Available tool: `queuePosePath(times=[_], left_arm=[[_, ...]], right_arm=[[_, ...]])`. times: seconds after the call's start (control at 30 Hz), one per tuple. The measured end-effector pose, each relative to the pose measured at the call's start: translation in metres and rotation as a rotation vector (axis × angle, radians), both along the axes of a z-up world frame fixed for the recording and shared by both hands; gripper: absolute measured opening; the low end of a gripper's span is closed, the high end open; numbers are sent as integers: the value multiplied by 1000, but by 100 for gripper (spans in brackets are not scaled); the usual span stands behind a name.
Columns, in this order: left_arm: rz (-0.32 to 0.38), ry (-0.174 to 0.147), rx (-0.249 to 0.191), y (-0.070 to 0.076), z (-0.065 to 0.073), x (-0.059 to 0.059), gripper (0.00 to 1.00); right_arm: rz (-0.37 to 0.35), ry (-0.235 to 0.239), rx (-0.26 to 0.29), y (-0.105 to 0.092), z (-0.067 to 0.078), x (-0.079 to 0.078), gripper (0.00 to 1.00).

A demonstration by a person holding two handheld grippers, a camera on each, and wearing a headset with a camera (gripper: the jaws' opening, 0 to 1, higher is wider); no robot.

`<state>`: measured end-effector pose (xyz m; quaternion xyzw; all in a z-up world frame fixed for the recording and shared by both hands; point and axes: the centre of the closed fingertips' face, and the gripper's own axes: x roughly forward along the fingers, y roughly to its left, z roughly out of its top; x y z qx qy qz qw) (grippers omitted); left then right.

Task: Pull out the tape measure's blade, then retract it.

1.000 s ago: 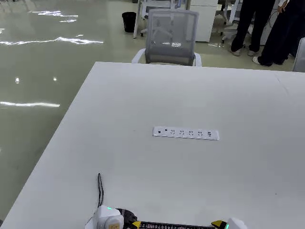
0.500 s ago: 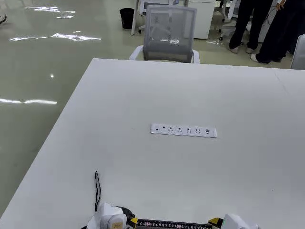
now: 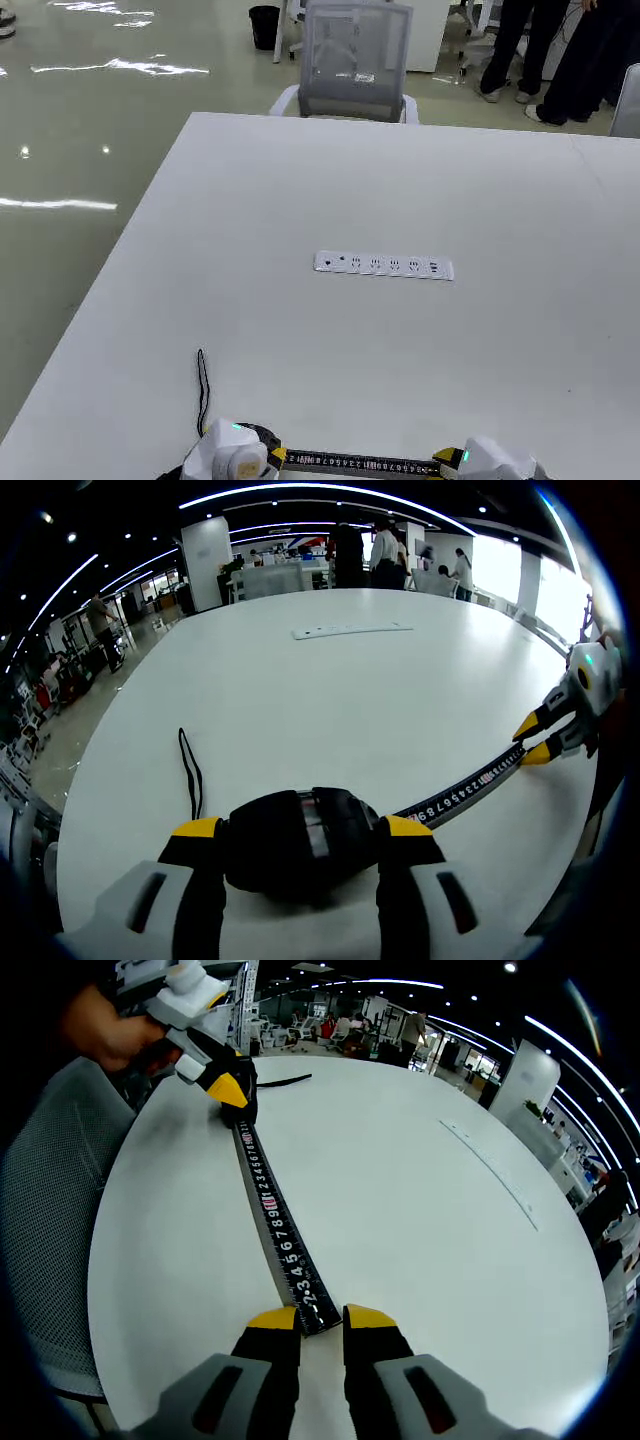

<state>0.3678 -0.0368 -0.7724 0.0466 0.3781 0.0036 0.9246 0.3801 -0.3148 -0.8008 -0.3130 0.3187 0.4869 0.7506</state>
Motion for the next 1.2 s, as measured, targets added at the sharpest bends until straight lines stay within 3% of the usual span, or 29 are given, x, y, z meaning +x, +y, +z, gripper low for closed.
queuePosePath(times=[1.2], left_arm=[[-5, 11, -10, 0, -2, 4, 57]], right_arm=[[49, -4, -11, 30, -3, 0, 14]])
